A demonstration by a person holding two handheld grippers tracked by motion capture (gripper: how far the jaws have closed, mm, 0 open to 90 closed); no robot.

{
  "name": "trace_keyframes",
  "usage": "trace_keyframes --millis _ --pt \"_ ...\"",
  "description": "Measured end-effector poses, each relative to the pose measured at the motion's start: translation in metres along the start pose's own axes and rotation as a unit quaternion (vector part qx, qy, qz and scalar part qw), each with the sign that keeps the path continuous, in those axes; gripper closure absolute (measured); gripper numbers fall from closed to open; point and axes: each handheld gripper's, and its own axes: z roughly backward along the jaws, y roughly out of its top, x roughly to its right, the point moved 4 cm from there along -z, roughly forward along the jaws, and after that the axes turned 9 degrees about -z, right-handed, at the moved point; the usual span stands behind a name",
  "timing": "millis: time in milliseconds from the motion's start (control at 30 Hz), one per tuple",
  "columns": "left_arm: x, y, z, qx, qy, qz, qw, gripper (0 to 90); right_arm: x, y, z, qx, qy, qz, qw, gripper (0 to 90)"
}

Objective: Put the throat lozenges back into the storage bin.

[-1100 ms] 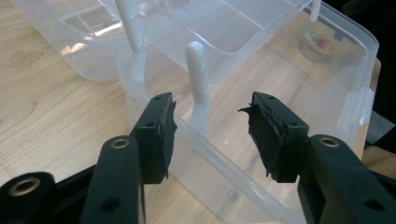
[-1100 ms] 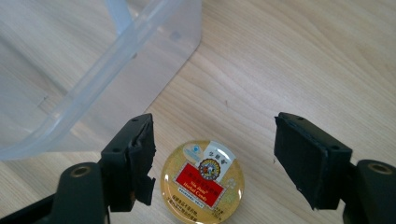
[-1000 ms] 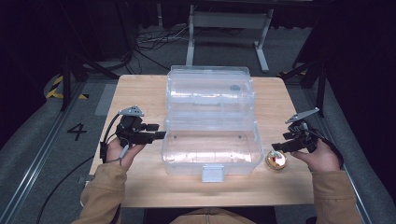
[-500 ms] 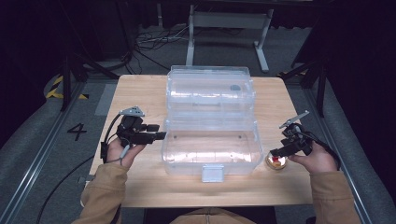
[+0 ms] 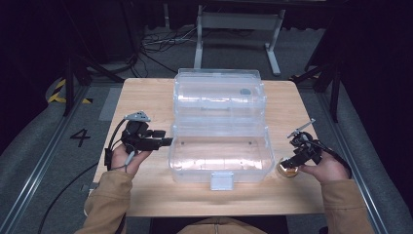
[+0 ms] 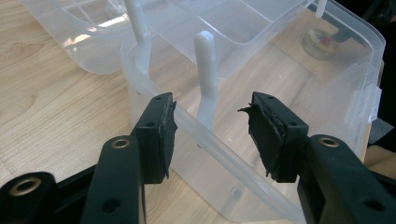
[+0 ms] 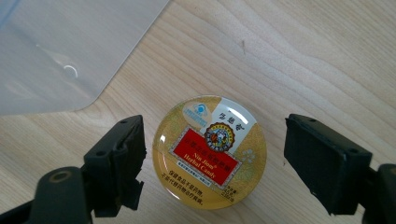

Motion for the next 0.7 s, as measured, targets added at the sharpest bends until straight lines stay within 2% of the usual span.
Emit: trace_keyframes --millis 400,700 --pt "-0.001 -0.001 -0.001 -0.003 -0.001 0.001 1.0000 51.0 -0.001 -0.003 -0.011 -0.036 -0.014 0.007 0.9992 16.9" --pt "-0.002 -0.002 -0.002 -0.003 -0.002 0.001 1.0000 51.1 -0.001 -0.005 -0.020 -0.061 -0.011 0.018 0.9979 12.8"
